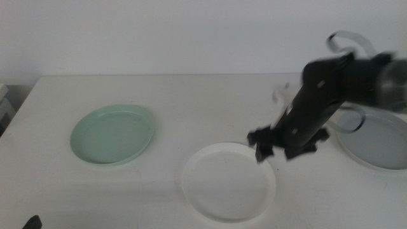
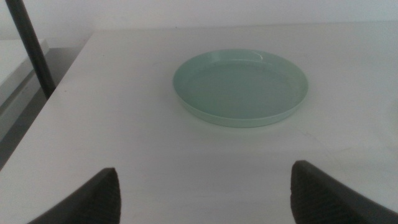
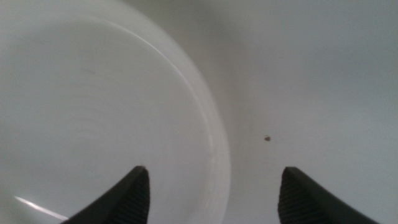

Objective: Stack the three bowls on top of each other.

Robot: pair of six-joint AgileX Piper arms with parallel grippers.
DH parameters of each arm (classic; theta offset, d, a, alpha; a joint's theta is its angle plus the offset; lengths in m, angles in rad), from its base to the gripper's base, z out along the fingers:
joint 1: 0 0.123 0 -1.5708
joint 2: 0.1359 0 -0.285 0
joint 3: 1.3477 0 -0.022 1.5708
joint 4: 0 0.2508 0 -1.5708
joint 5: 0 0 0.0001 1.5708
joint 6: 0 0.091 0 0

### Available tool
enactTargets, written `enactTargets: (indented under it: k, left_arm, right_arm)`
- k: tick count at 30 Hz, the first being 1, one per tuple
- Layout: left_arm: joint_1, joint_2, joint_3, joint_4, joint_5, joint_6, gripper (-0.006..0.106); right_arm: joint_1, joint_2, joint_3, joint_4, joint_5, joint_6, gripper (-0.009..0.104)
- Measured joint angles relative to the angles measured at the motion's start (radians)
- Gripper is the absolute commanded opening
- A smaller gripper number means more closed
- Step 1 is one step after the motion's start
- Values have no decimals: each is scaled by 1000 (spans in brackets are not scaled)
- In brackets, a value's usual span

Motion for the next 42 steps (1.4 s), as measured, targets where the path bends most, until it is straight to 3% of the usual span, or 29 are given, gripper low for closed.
enactTargets:
  k: [6, 18, 32, 42]
  left_arm:
    - [0, 0, 0, 0, 0, 0, 101]
    - [0, 0, 0, 0, 0, 0, 101]
    - [0, 0, 0, 0, 0, 0, 101]
    - [0, 0, 0, 0, 0, 0, 101]
  right_arm:
    - [-51, -216, 0, -52, 42, 4, 56]
    - [-296, -450, -3, -131, 197, -20, 56]
    - [-622, -359, -142, -139, 253, -159, 56]
    - [-737, -78, -434, -65, 325, -293, 52]
